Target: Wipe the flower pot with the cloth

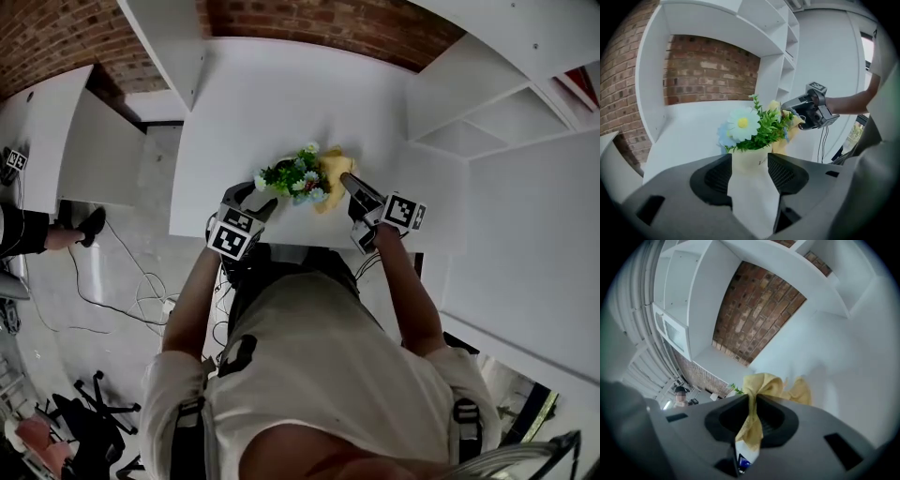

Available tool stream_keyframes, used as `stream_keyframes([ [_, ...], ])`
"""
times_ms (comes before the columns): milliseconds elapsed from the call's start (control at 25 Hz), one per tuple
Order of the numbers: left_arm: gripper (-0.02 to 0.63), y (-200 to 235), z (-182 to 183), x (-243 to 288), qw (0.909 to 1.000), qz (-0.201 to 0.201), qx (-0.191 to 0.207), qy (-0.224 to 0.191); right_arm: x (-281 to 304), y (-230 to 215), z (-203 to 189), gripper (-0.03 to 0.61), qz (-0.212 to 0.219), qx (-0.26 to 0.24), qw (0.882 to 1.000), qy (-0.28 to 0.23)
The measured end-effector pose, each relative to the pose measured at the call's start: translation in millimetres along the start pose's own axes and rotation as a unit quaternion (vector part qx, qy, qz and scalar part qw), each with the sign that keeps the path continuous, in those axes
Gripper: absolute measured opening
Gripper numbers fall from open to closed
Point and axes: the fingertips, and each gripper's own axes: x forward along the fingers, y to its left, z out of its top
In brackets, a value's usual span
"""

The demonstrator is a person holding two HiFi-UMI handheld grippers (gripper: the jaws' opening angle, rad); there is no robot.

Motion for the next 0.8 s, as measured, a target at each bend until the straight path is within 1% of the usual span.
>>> stream_keyframes([
  [120, 0.267, 1, -1, 18, 0.9996, -0.010, 0.020, 0.015, 11, -18, 0, 0.064, -0.008, 0.031, 0.999, -0.001],
  [240, 0.275, -4, -3, 32, 0.9993, -0.004, 0.027, 0.025, 24, -35, -6, 0.064, -0.008, 0.061, 0.998, 0.015],
  [360, 0.275, -7, -4, 42, 0.9995, 0.011, 0.019, 0.023, 41, -45, -18, 0.064, 0.004, 0.071, 0.996, 0.047],
  [520, 0.273, -8, -10, 49, 0.9988, 0.043, 0.002, 0.025, 50, -56, -31, 0.065, 0.018, 0.114, 0.992, 0.052],
  [680, 0.264, -8, -12, 47, 0.9971, 0.071, -0.014, 0.025, 50, -67, -48, 0.066, 0.012, 0.120, 0.990, 0.070],
  [800, 0.264, -9, -13, 47, 0.9961, 0.082, -0.019, 0.026, 49, -75, -57, 0.065, -0.002, 0.103, 0.991, 0.085],
])
